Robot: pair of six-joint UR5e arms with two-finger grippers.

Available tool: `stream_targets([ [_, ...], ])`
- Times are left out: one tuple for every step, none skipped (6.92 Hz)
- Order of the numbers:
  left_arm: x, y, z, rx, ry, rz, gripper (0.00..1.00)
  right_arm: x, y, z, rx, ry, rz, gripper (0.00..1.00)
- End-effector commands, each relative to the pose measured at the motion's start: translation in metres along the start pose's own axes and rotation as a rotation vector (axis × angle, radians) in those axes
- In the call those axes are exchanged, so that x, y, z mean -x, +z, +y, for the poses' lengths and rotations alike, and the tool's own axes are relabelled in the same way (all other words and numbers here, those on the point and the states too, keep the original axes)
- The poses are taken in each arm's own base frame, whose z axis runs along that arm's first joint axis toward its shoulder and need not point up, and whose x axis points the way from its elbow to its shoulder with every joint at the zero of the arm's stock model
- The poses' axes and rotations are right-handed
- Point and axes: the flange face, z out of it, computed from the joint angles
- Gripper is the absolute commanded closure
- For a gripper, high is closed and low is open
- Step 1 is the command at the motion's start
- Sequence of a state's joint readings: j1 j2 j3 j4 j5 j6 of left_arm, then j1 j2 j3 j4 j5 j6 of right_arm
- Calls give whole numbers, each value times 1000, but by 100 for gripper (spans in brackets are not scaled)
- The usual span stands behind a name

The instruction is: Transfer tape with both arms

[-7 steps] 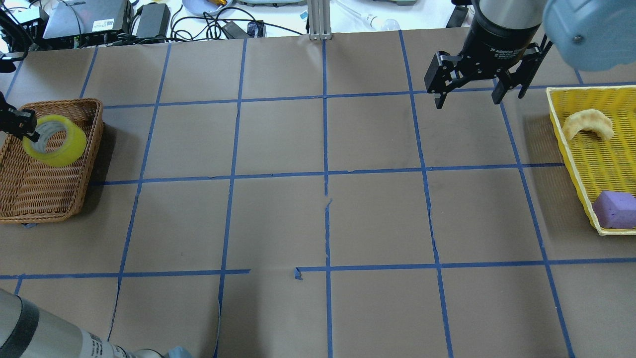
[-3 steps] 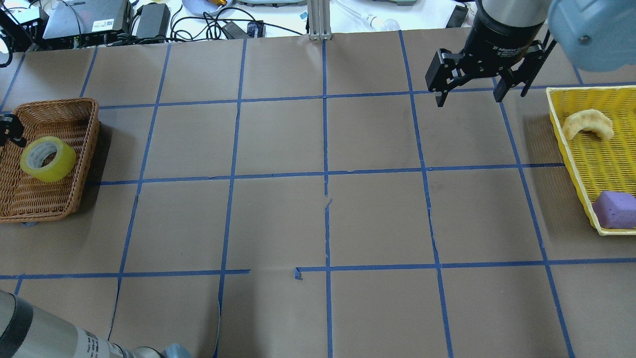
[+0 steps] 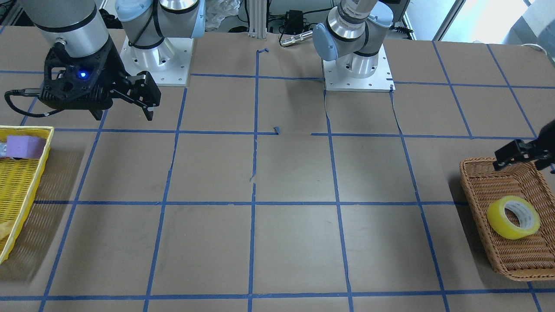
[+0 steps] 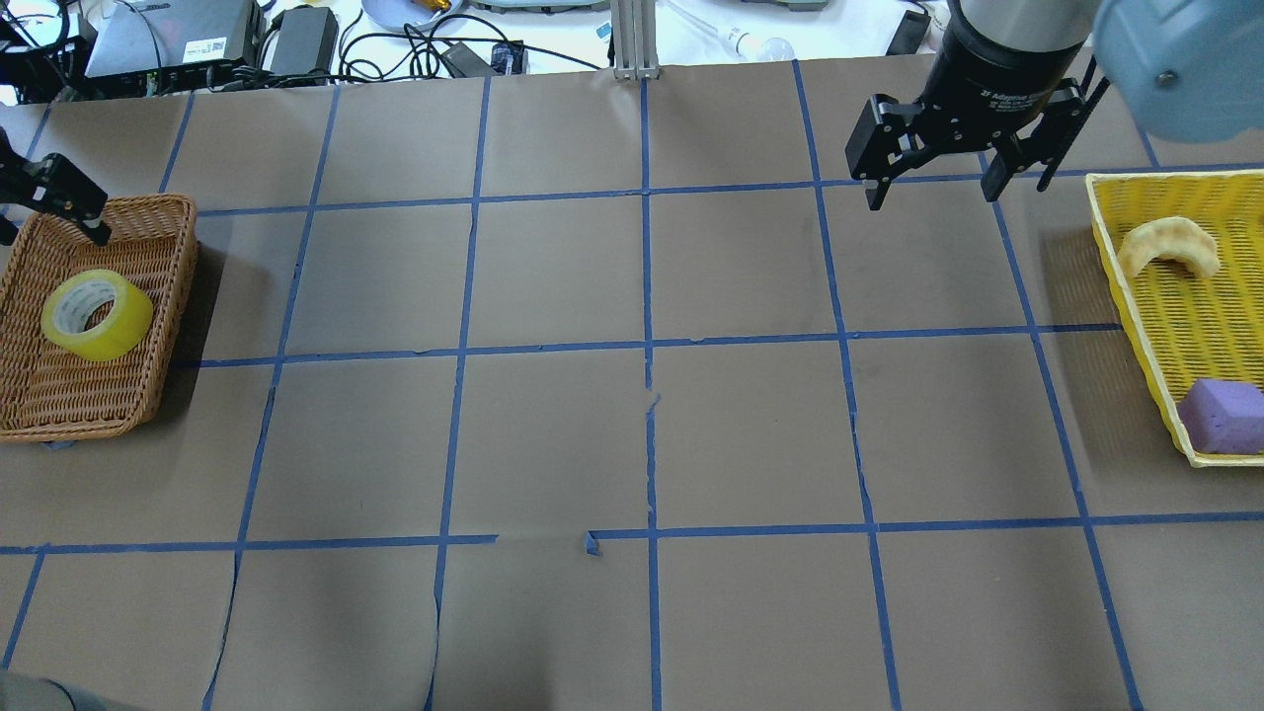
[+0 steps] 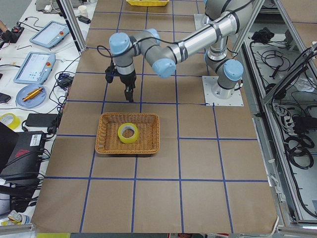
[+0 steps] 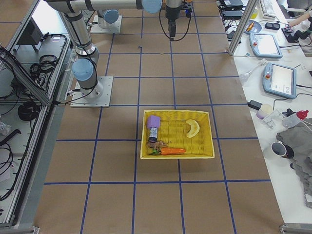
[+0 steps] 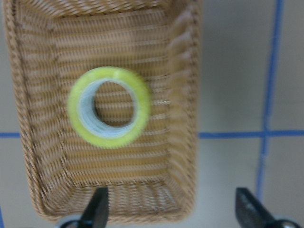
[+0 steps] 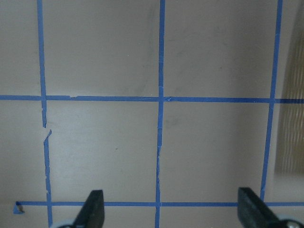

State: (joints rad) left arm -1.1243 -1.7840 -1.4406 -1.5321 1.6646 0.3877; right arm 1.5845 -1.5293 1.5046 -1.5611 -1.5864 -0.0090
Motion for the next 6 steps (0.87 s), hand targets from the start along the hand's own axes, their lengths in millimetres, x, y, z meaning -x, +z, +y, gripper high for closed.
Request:
stream_targets([
  [-141,-75,64,-7,-182,3,0,-1,-1,-1,-6,4,10,0],
  [-209,-94,91,-47,-71,-13,0,-1,-1,-1,-9,3,15,0],
  [-245,-106,104,-86,-13,9,0,-1,-1,-1,-8,3,14,0],
  [-267,-105,117,-94,4,66,0,1,-1,-1,-10,3,0,0],
  [-266,-101,123,-113,27,59,0,-1,2,-1,-3,3,15,0],
  [-269,-97,119,-153,35,61,0,-1,1,0,-3,3,15,0],
])
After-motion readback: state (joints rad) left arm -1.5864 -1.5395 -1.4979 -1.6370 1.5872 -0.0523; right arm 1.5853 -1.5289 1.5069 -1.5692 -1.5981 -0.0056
